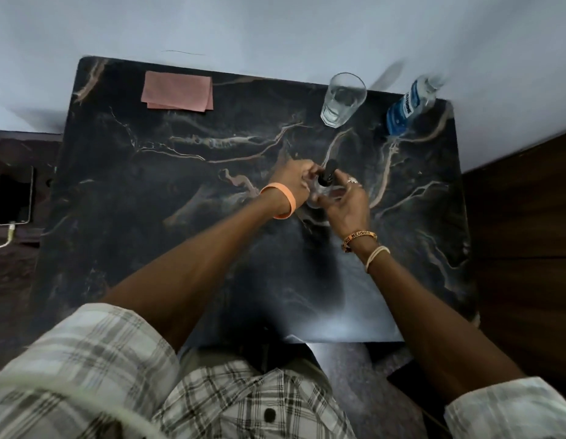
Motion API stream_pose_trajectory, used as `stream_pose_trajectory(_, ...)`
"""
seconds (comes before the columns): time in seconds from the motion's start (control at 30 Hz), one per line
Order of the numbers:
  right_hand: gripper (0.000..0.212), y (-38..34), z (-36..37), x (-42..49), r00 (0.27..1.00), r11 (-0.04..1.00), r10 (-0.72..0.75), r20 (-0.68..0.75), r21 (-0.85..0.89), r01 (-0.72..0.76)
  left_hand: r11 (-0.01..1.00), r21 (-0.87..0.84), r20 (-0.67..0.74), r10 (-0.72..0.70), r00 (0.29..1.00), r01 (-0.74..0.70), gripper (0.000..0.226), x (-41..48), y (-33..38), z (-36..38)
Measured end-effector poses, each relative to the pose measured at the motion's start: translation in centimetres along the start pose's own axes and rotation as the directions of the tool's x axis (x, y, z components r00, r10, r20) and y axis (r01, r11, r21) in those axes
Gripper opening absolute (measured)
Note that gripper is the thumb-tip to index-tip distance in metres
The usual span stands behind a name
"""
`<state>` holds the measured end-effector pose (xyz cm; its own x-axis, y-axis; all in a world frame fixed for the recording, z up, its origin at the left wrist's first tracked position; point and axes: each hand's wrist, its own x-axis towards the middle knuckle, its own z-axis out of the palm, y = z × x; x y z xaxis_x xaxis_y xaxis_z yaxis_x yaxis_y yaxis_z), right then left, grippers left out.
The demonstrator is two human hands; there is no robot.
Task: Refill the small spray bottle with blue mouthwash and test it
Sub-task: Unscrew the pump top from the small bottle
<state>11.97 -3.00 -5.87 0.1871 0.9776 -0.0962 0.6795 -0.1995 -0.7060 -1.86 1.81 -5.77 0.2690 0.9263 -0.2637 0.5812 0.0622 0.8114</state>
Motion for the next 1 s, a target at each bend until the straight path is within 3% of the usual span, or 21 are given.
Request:
stream_pose_trajectory(0.13, 0.040, 1.9, -0.2, -1.8, 0.996, 0.994, -0.073, 0.044, -0.083, 0.077, 0.999, -0.001, -0.021, -0.033, 0.999, 0.033, 0.045, -2.1, -0.1, 1.5)
stream_pose_trajectory(0.27, 0.031, 2.7, -0.2, -2.3, 0.989, 0.989, -0.143, 0.038, -0.028, 0.144, 0.998, 0.028, -0.086, -0.051, 0.995, 0.054, 0.054, -3.2, 0.5, 2.3)
stream_pose_trajectory(0.57, 0.042, 3.8, -0.1, -2.0, 0.971, 0.977, -0.208, 0.115, -0.029, 0.212, 0.996, 0.084, -0.145, -0.018, 0.989, 0.030, 0.051, -4.2, 1.5, 2.9)
stream_pose_trajectory(0.7, 0.057, 3.7, -0.3, -1.6, 0.967, 0.983, -0.183, 0.176, 0.001, 0.186, 0.996, 0.082, -0.148, -0.030, 0.989, 0.042, 0.049, -4.2, 1.4, 3.0)
stream_pose_trajectory(0.83, 0.047, 4.4, -0.7, -1.4, 0.956, 0.968, -0.245, 0.161, -0.007, 0.249, 0.999, -0.034, -0.181, 0.005, 0.983, -0.012, 0.059, -4.4, 1.6, 3.2)
stream_pose_trajectory(0.9, 0.052, 4.5, -0.7, -1.3, 0.954, 0.967, -0.244, 0.173, -0.035, 0.253, 0.995, -0.076, -0.199, 0.051, 0.979, -0.067, 0.053, -4.8, 1.9, 3.5)
stream_pose_trajectory(1.0, 0.049, 4.5, -0.5, -1.2, 0.957, 0.963, -0.251, 0.145, -0.059, 0.262, 0.988, 0.052, -0.195, 0.150, 0.969, -0.142, 0.033, -4.9, 2.1, 3.8)
